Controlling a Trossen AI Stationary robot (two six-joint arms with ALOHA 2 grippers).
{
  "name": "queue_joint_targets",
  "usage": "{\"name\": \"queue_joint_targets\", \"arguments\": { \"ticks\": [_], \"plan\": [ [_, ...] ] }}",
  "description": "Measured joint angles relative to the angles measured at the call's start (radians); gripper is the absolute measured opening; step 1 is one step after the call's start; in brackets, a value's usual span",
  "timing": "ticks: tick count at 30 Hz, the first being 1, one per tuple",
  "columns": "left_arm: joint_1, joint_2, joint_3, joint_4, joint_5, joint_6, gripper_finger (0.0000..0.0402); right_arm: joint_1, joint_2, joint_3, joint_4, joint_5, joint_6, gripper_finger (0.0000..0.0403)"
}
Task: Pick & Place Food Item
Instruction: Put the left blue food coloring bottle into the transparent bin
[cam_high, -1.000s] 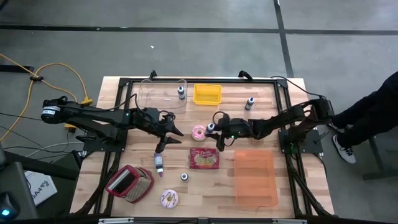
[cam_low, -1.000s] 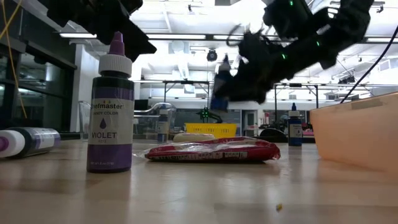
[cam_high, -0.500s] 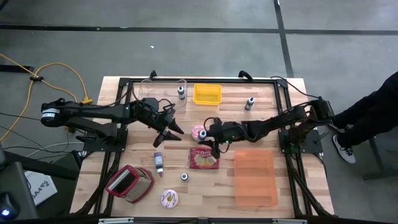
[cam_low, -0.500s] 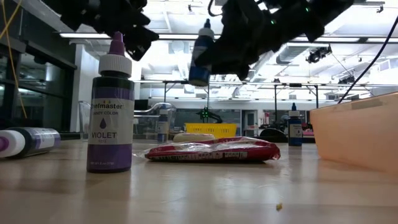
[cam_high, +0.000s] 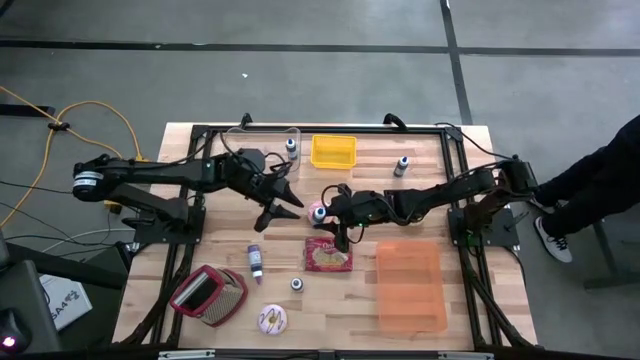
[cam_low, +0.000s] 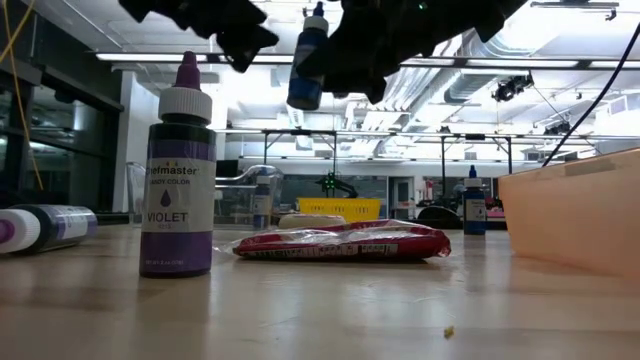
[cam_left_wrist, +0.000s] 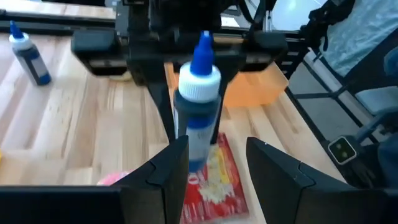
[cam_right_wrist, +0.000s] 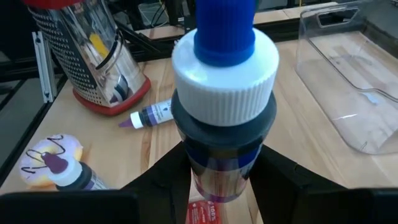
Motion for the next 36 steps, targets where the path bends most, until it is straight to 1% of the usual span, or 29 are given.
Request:
{"name": "queue_joint_targets", "arguments": {
  "ticks": [5, 10, 15, 25, 36],
  "plan": [
    [0.000, 0.053, 0.058, -0.029, 0.000, 0.017, 0.0156, 0.000, 0.000, 0.000, 0.001, 0.000, 0.005, 0.0132],
    [-0.008, 0.097, 0.086, -0.028, -0.010, 0.038, 0.0156, 0.000, 0.000, 0.000, 0.001, 0.000, 0.006, 0.0132],
    [-0.024, 0.098, 0.090, 0.003, -0.062, 0.058, 0.0156, 0.000, 0.000, 0.000, 0.000, 0.000, 0.006, 0.0132],
    [-0.051, 0.128, 0.093, 0.096, -0.060, 0.075, 0.0156, 0.000, 0.000, 0.000, 0.007, 0.000, 0.000, 0.0132],
    [-0.047, 0.171, 0.091, 0.124, -0.060, 0.072, 0.0156, 0.000, 0.000, 0.000, 0.010, 0.001, 0.000, 0.0132]
  ]
}}
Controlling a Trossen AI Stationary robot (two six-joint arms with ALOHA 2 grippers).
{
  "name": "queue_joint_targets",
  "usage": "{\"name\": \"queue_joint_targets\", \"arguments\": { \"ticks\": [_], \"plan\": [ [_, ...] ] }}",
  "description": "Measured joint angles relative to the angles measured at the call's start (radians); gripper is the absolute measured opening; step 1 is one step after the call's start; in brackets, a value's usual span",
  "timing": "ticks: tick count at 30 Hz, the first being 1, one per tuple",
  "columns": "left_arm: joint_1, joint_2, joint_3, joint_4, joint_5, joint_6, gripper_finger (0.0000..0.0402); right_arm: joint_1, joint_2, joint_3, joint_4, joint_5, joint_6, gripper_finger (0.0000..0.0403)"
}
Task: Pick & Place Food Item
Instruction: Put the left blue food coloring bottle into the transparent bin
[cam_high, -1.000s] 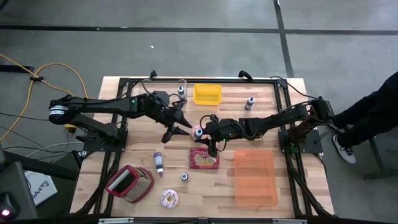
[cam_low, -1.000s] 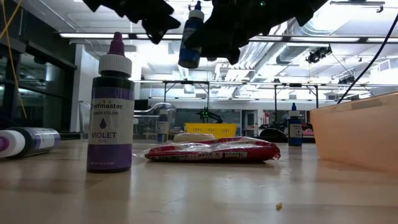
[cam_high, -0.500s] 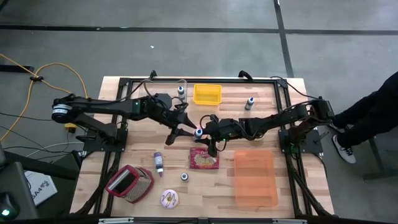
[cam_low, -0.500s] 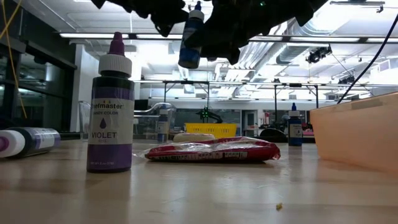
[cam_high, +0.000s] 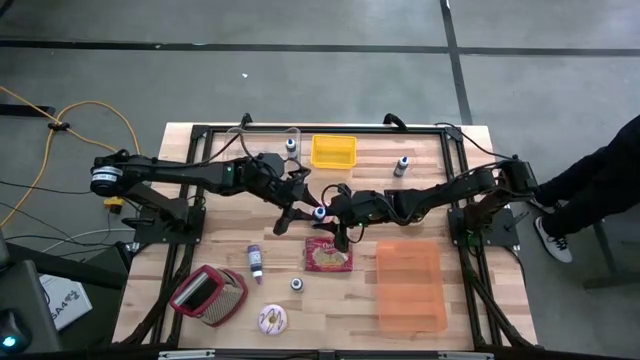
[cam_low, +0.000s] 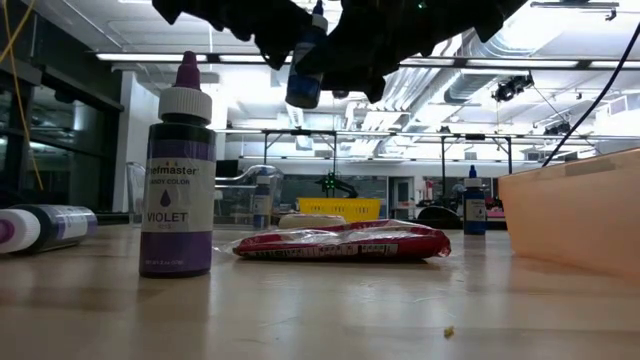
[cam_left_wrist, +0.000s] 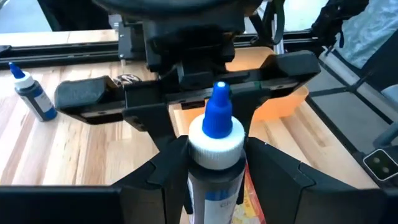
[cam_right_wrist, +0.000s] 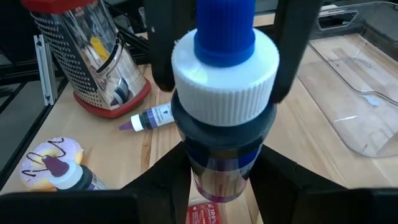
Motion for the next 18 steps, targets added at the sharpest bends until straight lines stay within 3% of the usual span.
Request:
{"name": "queue_joint_targets", "arguments": {
  "ticks": [18],
  "plan": [
    [0.000, 0.004, 0.001, 0.050, 0.007, 0.001, 0.0156, 0.000, 0.000, 0.000, 0.019, 0.000, -0.012, 0.0133]
  ]
}}
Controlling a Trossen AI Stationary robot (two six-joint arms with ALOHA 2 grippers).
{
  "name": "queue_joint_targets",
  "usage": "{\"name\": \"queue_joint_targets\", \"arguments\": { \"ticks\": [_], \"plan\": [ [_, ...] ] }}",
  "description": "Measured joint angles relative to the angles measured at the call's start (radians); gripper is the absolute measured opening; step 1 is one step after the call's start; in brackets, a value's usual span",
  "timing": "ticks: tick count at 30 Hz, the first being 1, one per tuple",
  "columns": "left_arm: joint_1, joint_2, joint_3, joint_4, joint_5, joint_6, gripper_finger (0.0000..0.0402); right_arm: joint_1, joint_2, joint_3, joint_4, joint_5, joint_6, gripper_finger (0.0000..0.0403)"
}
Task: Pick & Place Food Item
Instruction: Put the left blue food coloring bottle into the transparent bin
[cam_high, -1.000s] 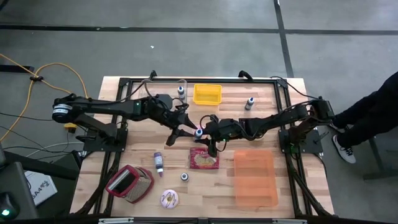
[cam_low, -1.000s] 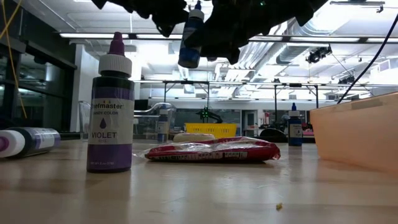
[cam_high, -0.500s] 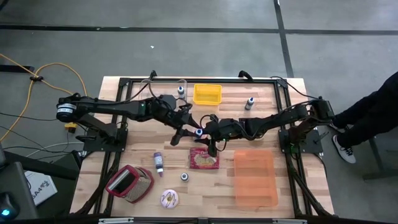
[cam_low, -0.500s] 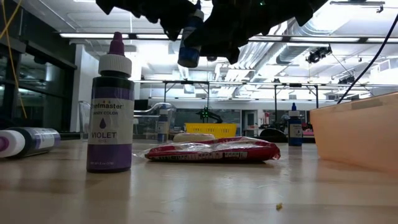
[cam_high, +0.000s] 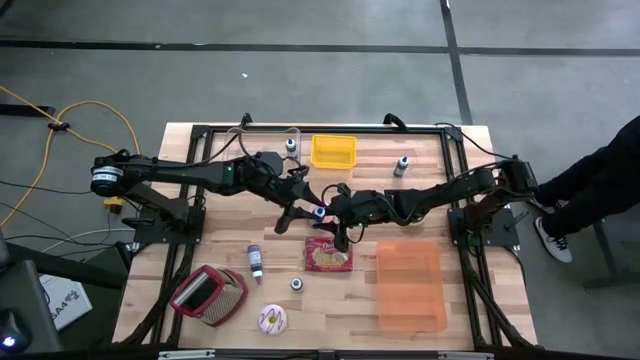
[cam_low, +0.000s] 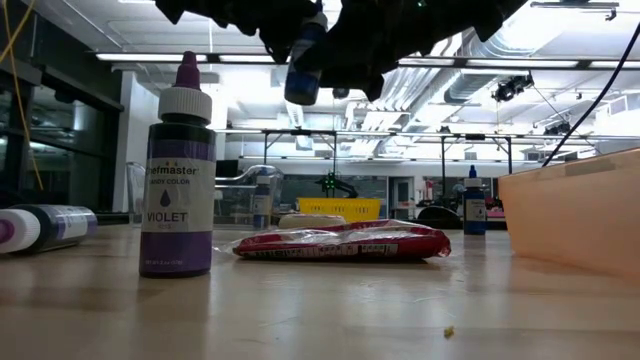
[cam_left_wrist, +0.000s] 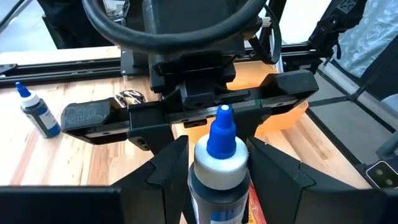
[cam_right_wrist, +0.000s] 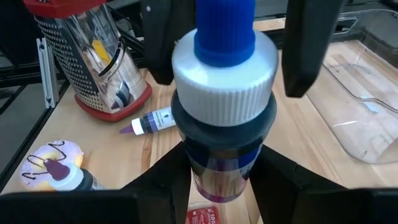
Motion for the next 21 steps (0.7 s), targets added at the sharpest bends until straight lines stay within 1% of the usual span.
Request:
{"name": "queue_joint_targets", "arguments": {
  "ticks": [21],
  "plan": [
    [0.000, -0.001, -0.001, 0.000, 0.000, -0.003, 0.0156, 0.000, 0.000, 0.000, 0.024, 0.000, -0.014, 0.0133]
  ]
}}
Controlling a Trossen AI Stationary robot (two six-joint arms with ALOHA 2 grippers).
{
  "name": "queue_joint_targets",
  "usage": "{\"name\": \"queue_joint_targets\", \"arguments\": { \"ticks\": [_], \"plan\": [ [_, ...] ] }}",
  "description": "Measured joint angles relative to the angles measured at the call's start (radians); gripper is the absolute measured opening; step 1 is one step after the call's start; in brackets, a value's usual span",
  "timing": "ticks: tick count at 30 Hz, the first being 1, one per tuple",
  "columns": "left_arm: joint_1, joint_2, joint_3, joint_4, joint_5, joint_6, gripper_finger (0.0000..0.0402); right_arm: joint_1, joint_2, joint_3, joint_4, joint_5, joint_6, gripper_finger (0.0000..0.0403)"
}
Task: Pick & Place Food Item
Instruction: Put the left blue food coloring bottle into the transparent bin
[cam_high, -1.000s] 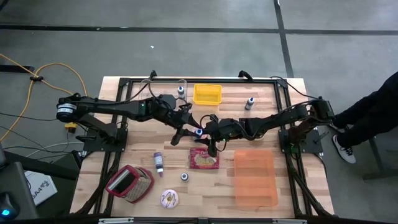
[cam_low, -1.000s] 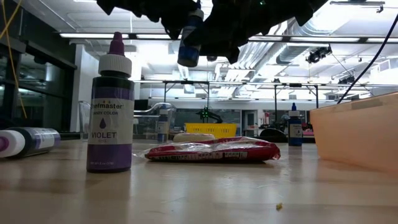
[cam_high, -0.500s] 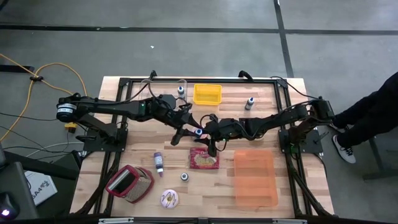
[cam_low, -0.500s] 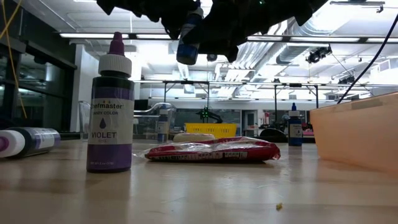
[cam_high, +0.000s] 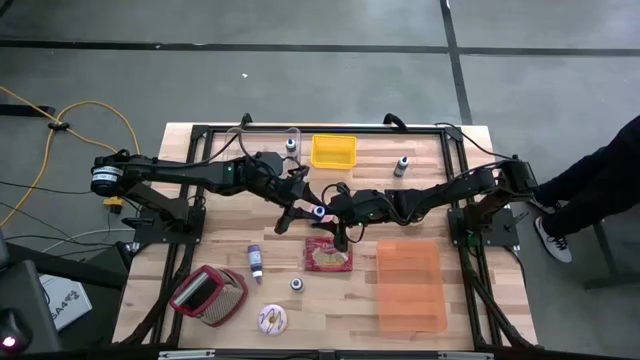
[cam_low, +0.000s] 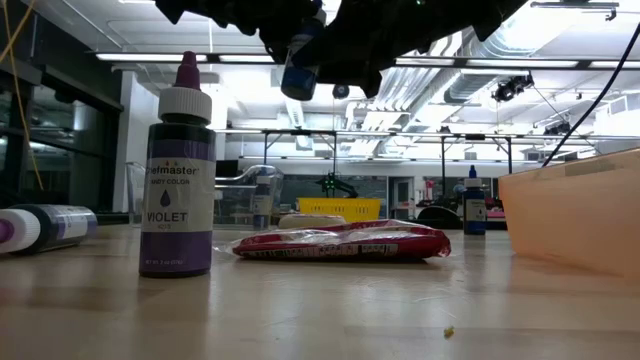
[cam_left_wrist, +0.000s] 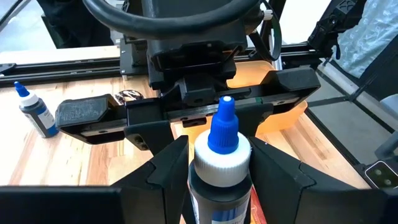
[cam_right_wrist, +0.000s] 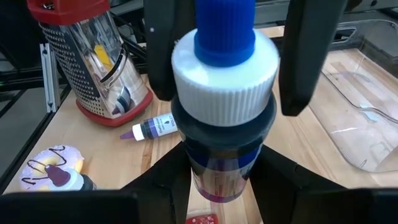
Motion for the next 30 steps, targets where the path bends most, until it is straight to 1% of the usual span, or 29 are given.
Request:
{"name": "queue_joint_targets", "arguments": {
  "ticks": [3, 10, 30],
  "plan": [
    [0.000, 0.000, 0.000, 0.000, 0.000, 0.000, 0.0149, 0.000, 0.000, 0.000, 0.000, 0.000, 0.000, 0.0133],
    [0.000, 0.000, 0.000, 0.000, 0.000, 0.000, 0.0115, 0.000, 0.000, 0.000, 0.000, 0.000, 0.000, 0.0133],
    [0.000, 0.000, -0.002, 0.013, 0.000, -0.020, 0.0112, 0.000, 0.000, 0.000, 0.000, -0.009, 0.000, 0.0133]
  ]
}}
